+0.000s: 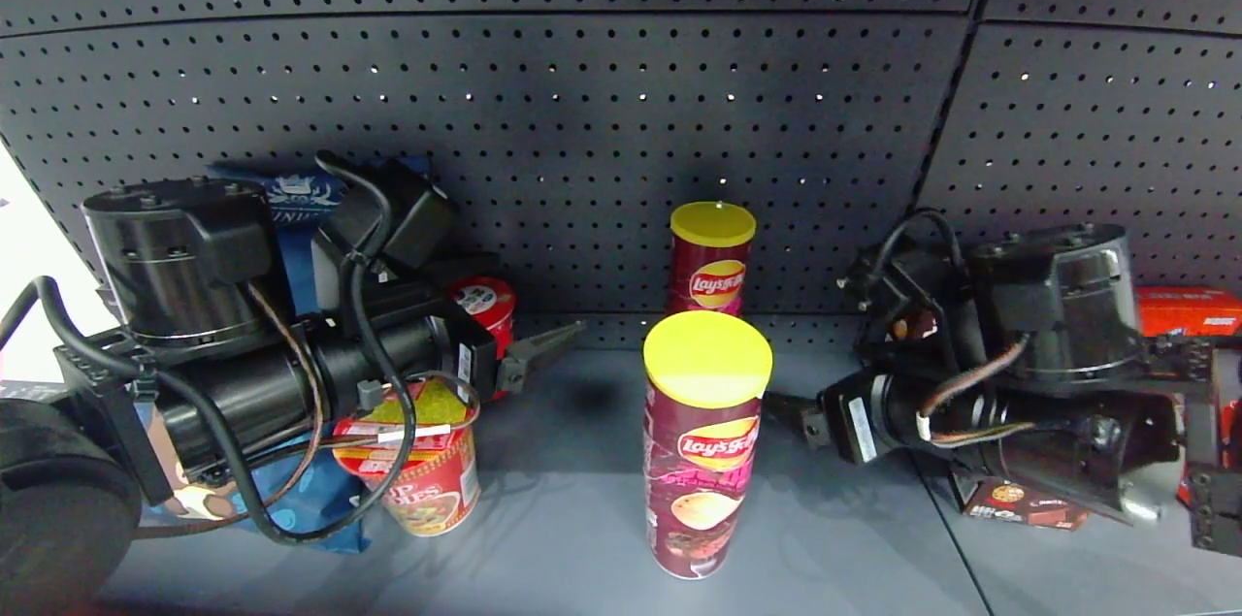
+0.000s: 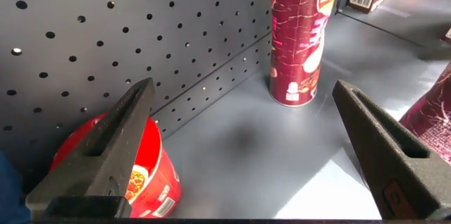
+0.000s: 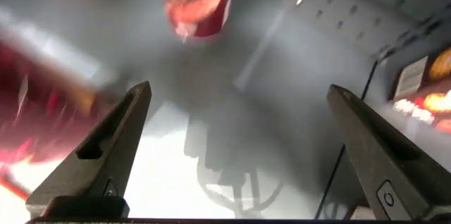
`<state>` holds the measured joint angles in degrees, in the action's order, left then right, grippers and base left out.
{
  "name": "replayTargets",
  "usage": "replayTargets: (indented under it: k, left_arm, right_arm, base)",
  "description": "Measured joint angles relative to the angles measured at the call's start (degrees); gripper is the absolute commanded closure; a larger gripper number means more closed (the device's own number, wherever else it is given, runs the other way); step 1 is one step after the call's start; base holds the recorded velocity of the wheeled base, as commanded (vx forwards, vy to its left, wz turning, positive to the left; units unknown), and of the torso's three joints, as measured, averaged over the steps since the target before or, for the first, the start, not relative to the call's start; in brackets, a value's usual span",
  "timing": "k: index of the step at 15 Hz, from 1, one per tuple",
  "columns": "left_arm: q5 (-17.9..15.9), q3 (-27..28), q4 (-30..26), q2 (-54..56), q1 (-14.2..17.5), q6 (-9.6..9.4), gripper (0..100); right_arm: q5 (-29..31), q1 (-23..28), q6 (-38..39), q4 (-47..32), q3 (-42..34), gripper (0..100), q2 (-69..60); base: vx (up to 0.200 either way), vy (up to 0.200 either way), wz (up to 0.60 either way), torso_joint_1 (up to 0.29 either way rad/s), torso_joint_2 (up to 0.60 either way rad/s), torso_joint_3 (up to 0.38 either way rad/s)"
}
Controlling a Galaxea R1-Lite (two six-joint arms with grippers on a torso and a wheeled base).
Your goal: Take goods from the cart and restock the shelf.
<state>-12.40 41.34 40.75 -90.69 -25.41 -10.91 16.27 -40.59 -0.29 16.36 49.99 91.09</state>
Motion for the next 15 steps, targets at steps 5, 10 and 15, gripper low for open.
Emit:
replayTargets:
  k: [5, 10, 15]
  left_arm:
    - [0.0, -0.09, 0.02, 0.0, 0.07, 0.11, 0]
    - [0.02, -0.44, 0.0, 0.0, 0.07, 0.11, 0]
    - [0.0, -0.57, 0.02, 0.0, 0.02, 0.1, 0]
  right_arm:
    - [2.24, 0.94, -0.04, -0.02, 8.28, 0, 8.67]
    - [2.35, 2.67, -0.04, -0.16, 9.07, 0, 10.68]
    - [2.36, 4.99, -0.02, -0.13, 9.11, 0, 10.95]
  base:
    - [0.0, 0.0, 0.0, 0.0, 0.0, 0.0]
    - [0.0, 0.0, 0.0, 0.0, 0.0, 0.0]
    - [0.0, 0.0, 0.0, 0.0, 0.0, 0.0]
